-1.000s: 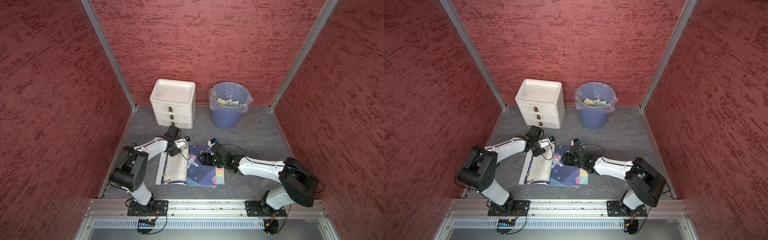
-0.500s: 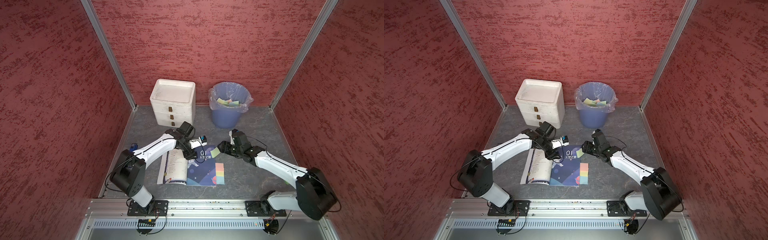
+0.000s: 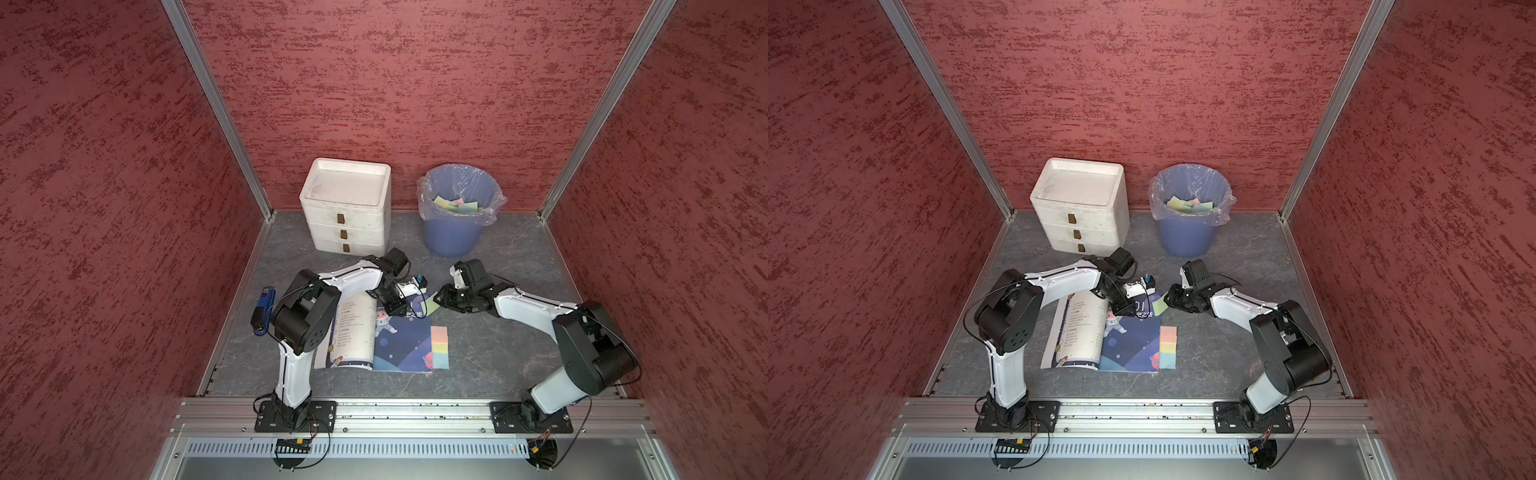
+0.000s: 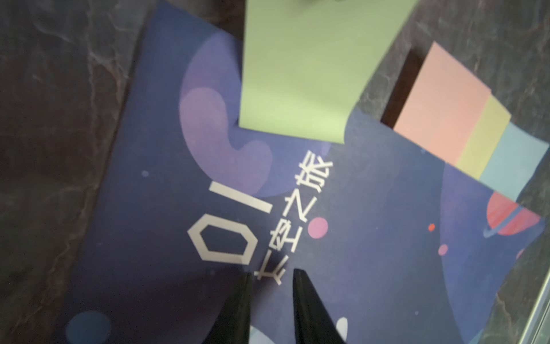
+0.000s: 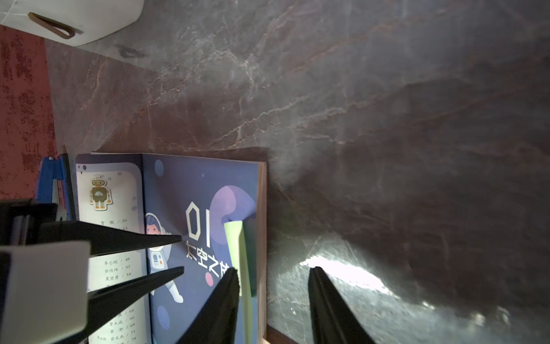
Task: Peel off the used sticky note
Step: Tear off the note from the book.
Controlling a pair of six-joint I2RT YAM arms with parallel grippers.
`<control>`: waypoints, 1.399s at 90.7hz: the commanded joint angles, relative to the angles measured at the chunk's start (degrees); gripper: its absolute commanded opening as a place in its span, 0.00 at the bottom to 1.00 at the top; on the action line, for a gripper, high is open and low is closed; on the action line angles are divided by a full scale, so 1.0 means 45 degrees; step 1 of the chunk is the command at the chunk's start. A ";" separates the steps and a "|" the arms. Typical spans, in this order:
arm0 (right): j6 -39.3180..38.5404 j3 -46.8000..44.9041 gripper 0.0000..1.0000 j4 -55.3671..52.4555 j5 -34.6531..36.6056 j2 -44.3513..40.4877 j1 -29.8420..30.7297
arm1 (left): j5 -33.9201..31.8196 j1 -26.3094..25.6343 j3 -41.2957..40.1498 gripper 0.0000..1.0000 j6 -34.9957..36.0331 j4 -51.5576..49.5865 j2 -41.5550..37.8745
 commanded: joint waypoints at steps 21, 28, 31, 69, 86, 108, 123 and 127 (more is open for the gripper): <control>-0.0975 0.0810 0.26 0.0005 0.0405 0.0639 -0.0142 | -0.0267 -0.0035 0.2186 0.18 0.0008 -0.0323 0.1445; -0.1179 0.0849 0.23 -0.0079 0.0629 0.0626 -0.0142 | -0.0238 -0.0073 0.2584 0.15 0.0009 -0.0473 0.1766; -0.1265 0.0852 0.21 -0.0071 0.0669 0.0593 -0.0126 | -0.0238 -0.0088 0.2733 0.13 0.0008 -0.0527 0.1882; -0.1578 0.0390 0.07 0.0713 0.0669 0.0384 -0.0134 | -0.0449 -0.0235 0.4025 0.10 0.0120 -0.1039 0.3197; -0.1725 0.0081 0.00 0.1336 0.0254 0.0315 -0.0127 | -0.0521 -0.0207 0.4042 0.05 0.0228 -0.1280 0.3251; -0.1791 -0.1070 0.00 0.2339 0.0025 -0.0576 0.0041 | -0.0321 -0.0080 0.4103 0.00 0.0146 -0.1473 0.3354; -0.1849 -0.1612 0.00 0.2539 0.0057 -0.1155 0.0329 | -0.0419 -0.0074 0.4115 0.00 0.0162 -0.1571 0.3460; -0.1866 -0.1772 0.00 0.2619 0.0048 -0.1289 0.0422 | -0.0447 -0.0060 0.4089 0.00 0.0168 -0.1581 0.3466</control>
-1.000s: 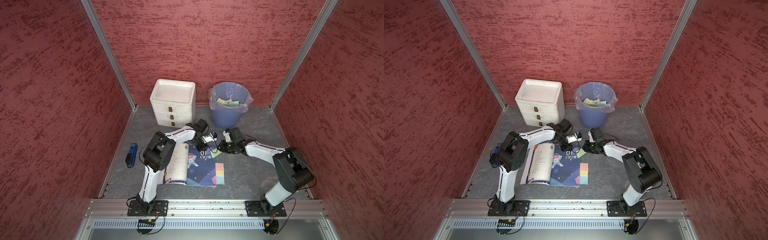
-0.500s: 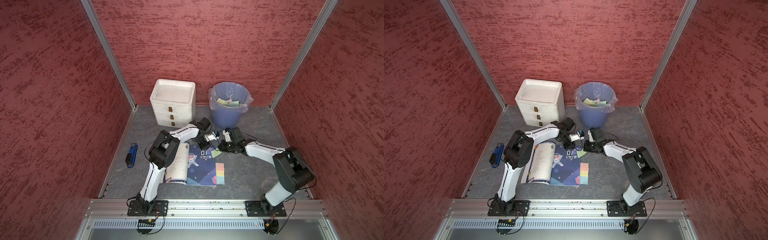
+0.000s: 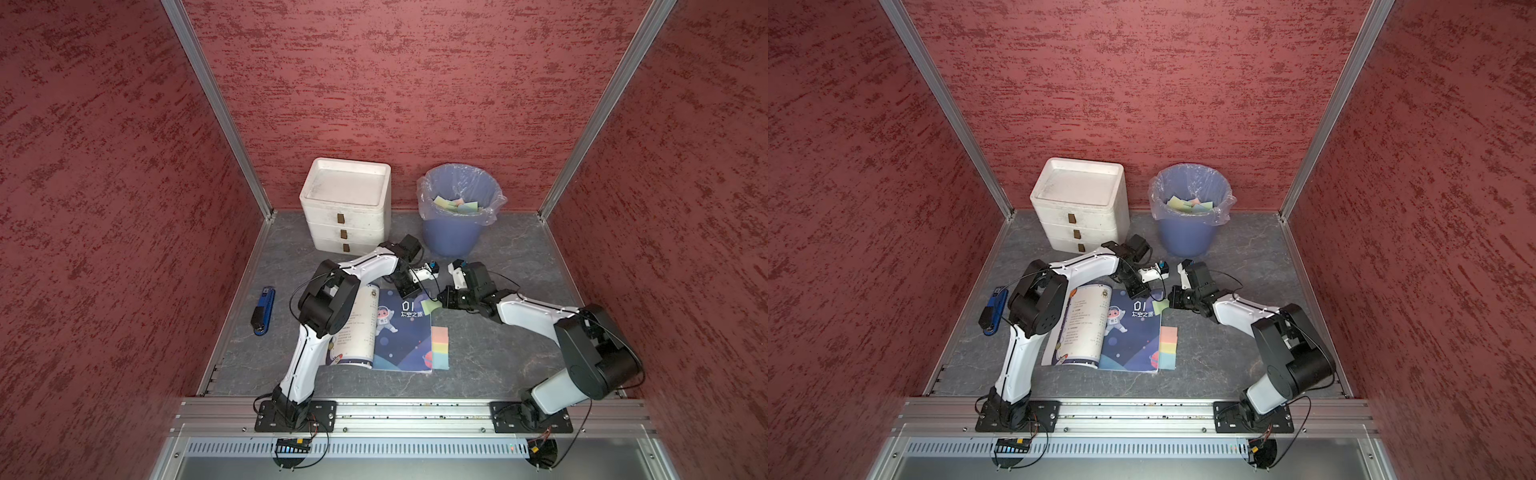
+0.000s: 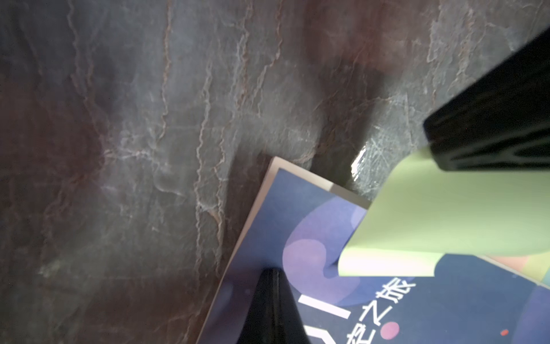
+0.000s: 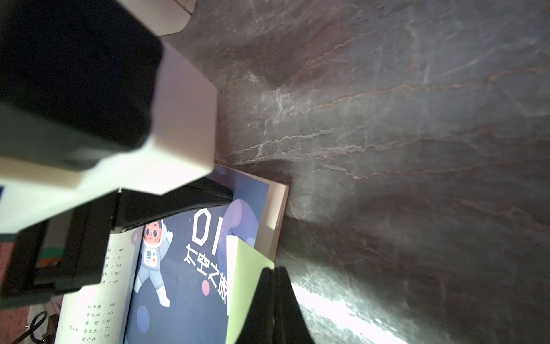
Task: Peel off the used sticky note
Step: Tear off the note from the book.
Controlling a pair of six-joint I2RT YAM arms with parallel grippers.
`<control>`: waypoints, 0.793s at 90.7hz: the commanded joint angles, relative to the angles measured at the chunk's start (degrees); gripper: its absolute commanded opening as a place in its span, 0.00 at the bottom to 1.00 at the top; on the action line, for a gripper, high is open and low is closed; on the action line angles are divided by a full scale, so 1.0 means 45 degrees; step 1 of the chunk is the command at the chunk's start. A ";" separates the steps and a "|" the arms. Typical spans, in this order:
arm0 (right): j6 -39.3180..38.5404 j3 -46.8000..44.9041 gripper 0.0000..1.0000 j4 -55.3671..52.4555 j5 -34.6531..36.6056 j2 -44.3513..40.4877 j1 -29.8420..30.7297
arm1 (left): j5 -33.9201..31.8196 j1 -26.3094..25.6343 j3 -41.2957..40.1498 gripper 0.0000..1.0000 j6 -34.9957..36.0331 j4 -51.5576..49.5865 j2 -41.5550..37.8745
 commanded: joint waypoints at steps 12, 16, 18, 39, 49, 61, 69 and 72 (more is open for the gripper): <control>-0.0351 -0.0533 0.00 0.0466 -0.0095 -0.0679 0.0466 | -0.0175 0.0089 -0.0015 0.00 0.0073 -0.0568 0.0586; -0.0370 -0.0554 0.00 0.0404 -0.0042 -0.0703 0.0532 | -0.0167 0.0091 -0.0061 0.00 0.0072 -0.0575 0.0568; -0.0398 -0.0599 0.00 0.0424 -0.0040 -0.0722 0.0571 | -0.0174 0.0088 -0.0058 0.00 0.0072 -0.0579 0.0567; -0.0534 -0.1050 0.00 0.0631 -0.0003 -0.1540 0.0925 | -0.0215 0.0145 -0.0099 0.00 0.0073 -0.0560 0.0586; -0.0365 -0.1469 0.00 0.0816 -0.0080 -0.2098 0.1058 | -0.0215 0.0160 -0.0108 0.00 0.0085 -0.0546 0.0576; -0.0085 -0.1971 0.00 0.0549 -0.0053 -0.3149 0.1183 | -0.0217 0.0165 -0.0166 0.00 0.0078 -0.0493 0.0503; 0.0090 -0.2371 0.00 0.0105 0.0137 -0.4330 0.1245 | -0.0225 0.0165 -0.0293 0.00 0.0080 -0.0374 0.0390; 0.0144 -0.2481 0.00 -0.0207 0.0293 -0.4804 0.1241 | -0.0234 0.0165 -0.0363 0.00 0.0083 -0.0339 0.0315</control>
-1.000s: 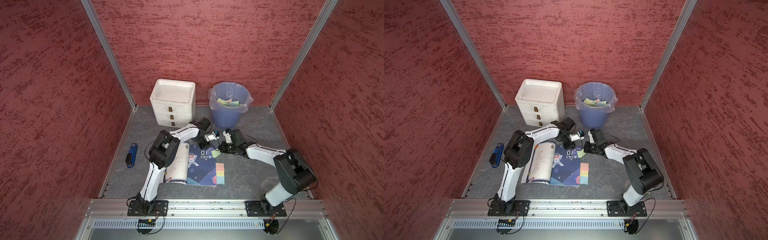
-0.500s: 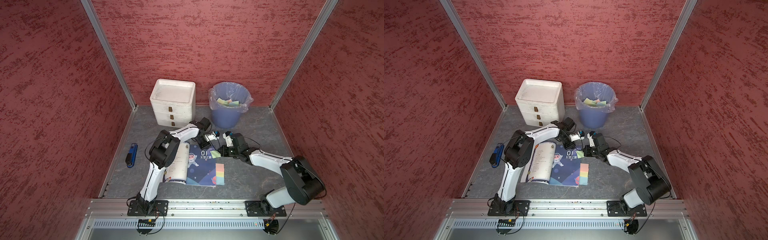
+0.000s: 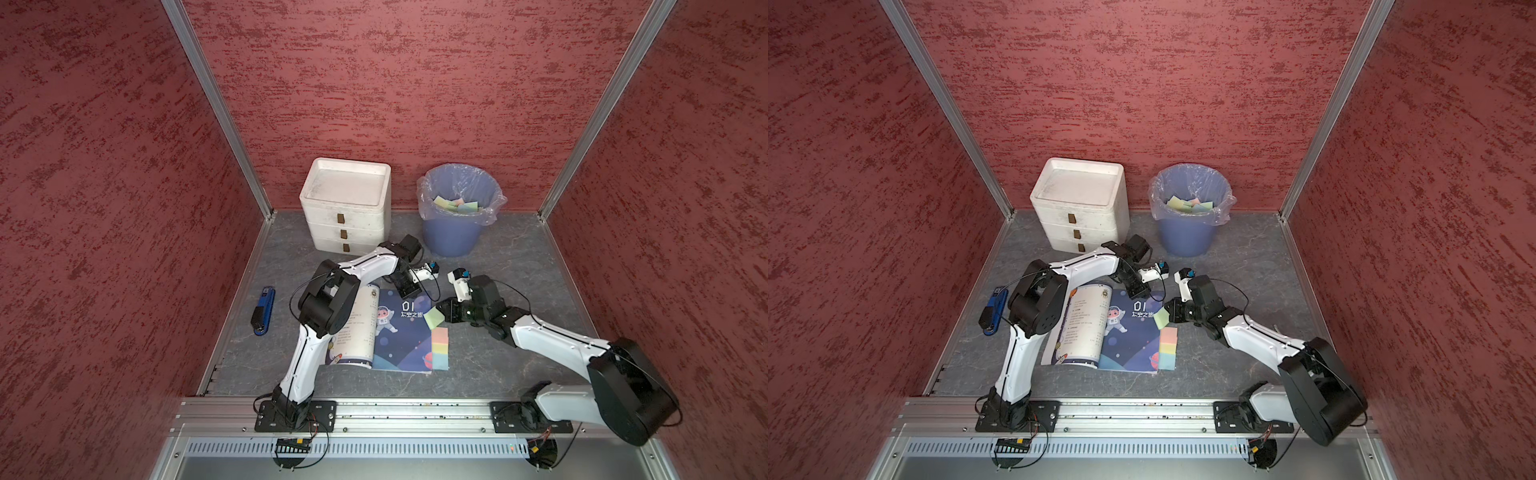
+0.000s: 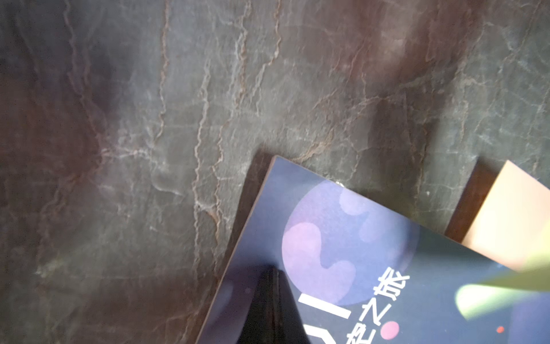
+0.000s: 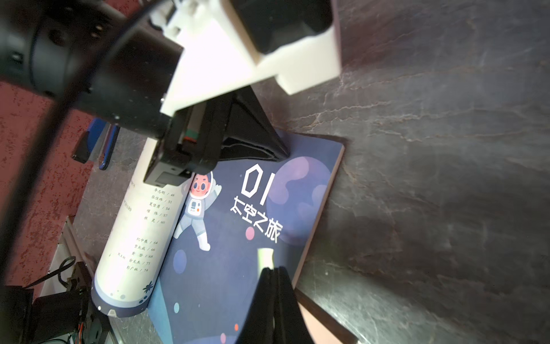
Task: Peel off the used sticky note
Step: Tear off the note from the book, then place the note in the trash bin.
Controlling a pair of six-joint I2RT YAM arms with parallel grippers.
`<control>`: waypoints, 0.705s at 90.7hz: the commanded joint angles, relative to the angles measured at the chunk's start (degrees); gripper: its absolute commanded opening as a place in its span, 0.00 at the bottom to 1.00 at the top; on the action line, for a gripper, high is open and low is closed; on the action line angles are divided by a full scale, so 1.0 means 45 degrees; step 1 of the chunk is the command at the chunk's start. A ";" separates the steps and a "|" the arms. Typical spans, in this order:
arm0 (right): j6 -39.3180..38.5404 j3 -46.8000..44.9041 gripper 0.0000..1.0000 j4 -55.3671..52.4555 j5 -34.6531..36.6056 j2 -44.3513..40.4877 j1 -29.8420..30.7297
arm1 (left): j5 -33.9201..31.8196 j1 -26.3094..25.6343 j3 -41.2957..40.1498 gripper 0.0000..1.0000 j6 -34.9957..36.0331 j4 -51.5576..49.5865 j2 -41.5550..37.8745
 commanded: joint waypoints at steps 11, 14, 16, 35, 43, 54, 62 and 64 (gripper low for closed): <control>0.0317 -0.0112 0.00 -0.2461 0.1102 -0.3490 0.0118 | -0.0146 0.0127 -0.0406 0.00 0.0075 -0.0312 0.0056; 0.0350 0.0161 0.00 -0.3210 0.1445 -0.3951 0.0120 | -0.0081 0.0135 -0.0402 0.00 0.0075 -0.0367 -0.0071; 0.0338 0.0404 0.00 -0.3620 0.1715 -0.4331 0.0115 | -0.0012 0.0141 -0.0402 0.00 0.0063 -0.0405 -0.0203; 0.0129 0.4903 0.00 -0.7452 0.4434 -0.5521 -0.0041 | 0.0585 0.0369 -0.1109 0.07 0.0195 -0.1008 -0.2148; -0.0183 0.7052 0.00 -0.8410 0.5199 -0.4741 -0.0212 | 0.0822 0.0768 -0.1764 0.17 0.0437 -0.1312 -0.3341; -0.0713 0.9960 0.00 -0.8879 0.5964 -0.2914 -0.0585 | 0.1147 0.1467 -0.3018 0.40 0.0904 -0.1645 -0.4891; -0.0968 1.1514 0.00 -0.8767 0.6180 -0.1454 -0.0953 | 0.1456 0.2073 -0.4146 0.53 0.1309 -0.1732 -0.6077; -0.1032 1.1880 0.00 -0.8744 0.6337 -0.1104 -0.1018 | 0.1505 0.2237 -0.4419 0.55 0.1402 -0.1723 -0.6358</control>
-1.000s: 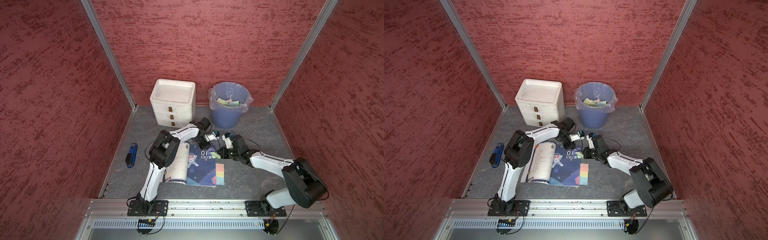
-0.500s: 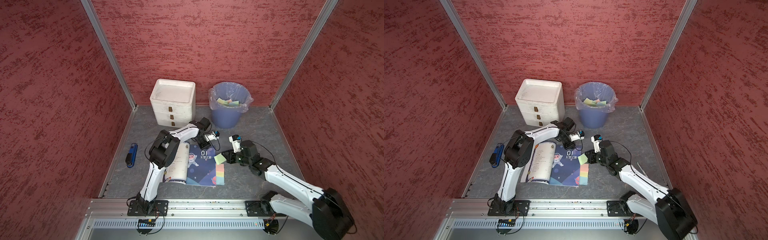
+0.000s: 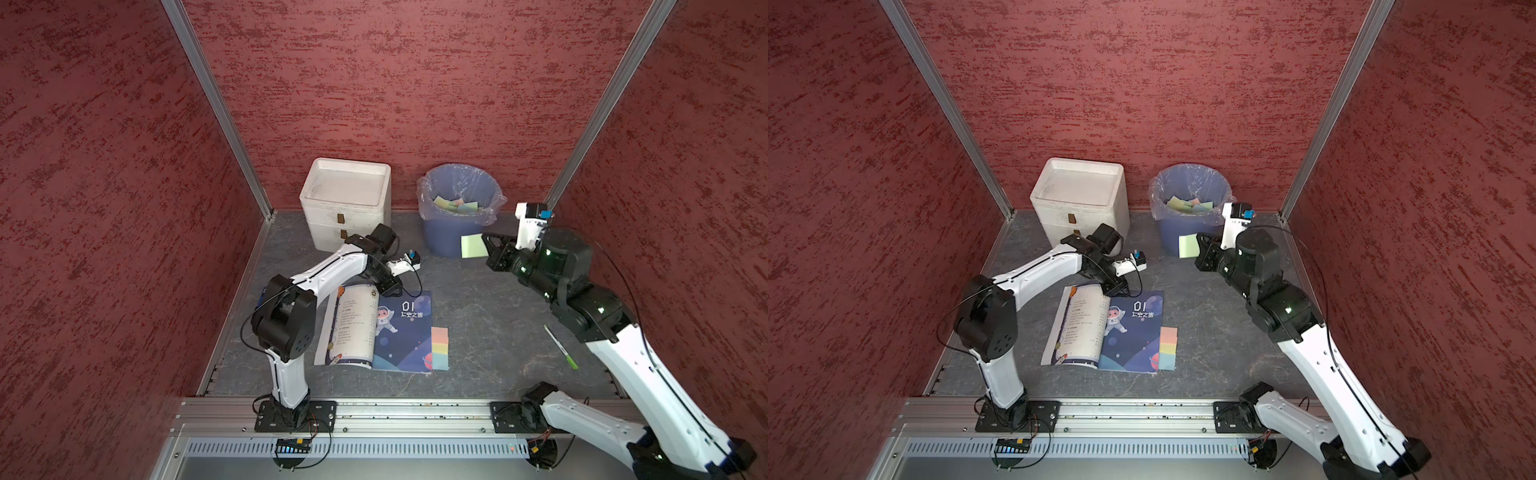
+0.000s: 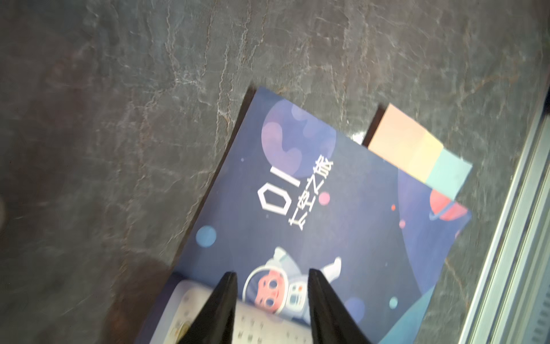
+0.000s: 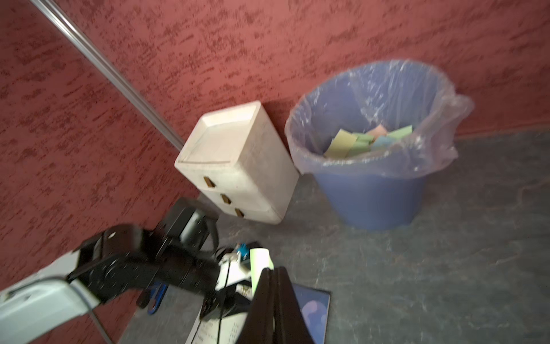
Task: Peel off the used sticky note
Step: Place the note in the trash bin.
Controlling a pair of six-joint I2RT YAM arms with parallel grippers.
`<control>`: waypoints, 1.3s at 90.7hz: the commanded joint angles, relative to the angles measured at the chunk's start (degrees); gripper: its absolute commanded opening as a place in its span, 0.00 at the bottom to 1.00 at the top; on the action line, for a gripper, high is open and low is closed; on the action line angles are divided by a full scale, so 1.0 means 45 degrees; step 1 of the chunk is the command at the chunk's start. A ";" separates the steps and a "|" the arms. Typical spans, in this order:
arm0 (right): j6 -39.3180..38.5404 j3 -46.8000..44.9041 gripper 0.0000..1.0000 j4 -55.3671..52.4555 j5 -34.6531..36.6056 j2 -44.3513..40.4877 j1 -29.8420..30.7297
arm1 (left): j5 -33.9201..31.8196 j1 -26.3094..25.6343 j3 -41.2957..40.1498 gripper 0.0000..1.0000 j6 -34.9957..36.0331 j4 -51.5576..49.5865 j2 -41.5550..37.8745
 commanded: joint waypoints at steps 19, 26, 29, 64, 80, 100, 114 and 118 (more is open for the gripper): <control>-0.1182 0.4504 0.00 -0.0296 0.2138 0.4642 -0.0993 | 0.1932 0.2555 -0.3549 0.84 0.1557 -0.0511 -0.2986; -0.1321 0.5657 0.00 -0.0218 0.2420 0.5892 -0.1212 | 0.2408 0.3183 -0.4112 0.88 0.1927 -0.0566 -0.3483; -0.1388 0.6122 0.00 -0.0225 0.2515 0.6351 -0.1300 | 0.2547 0.3342 -0.4312 0.90 0.2042 -0.0572 -0.3682; -0.2211 1.3219 0.05 -0.3038 0.3323 1.2526 -0.1584 | 0.2518 0.4620 -0.5766 0.96 0.3097 -0.0391 -0.3931; -0.2720 1.4591 0.51 -0.3837 0.3793 1.3603 -0.1573 | 0.2231 0.4835 -0.6221 0.96 0.3458 -0.0181 -0.3982; -0.3072 1.4600 0.78 -0.4018 0.4050 1.3420 -0.1548 | 0.1947 0.4914 -0.6599 0.94 0.3645 -0.0006 -0.4005; -0.2882 1.4244 0.82 -0.4726 0.4551 1.2865 -0.1443 | 0.1619 0.4952 -0.6716 0.90 0.3637 0.0329 -0.3856; -0.2760 1.3817 0.84 -0.4834 0.4656 1.2413 -0.1317 | 0.1437 0.4971 -0.6762 0.88 0.3655 0.0440 -0.3758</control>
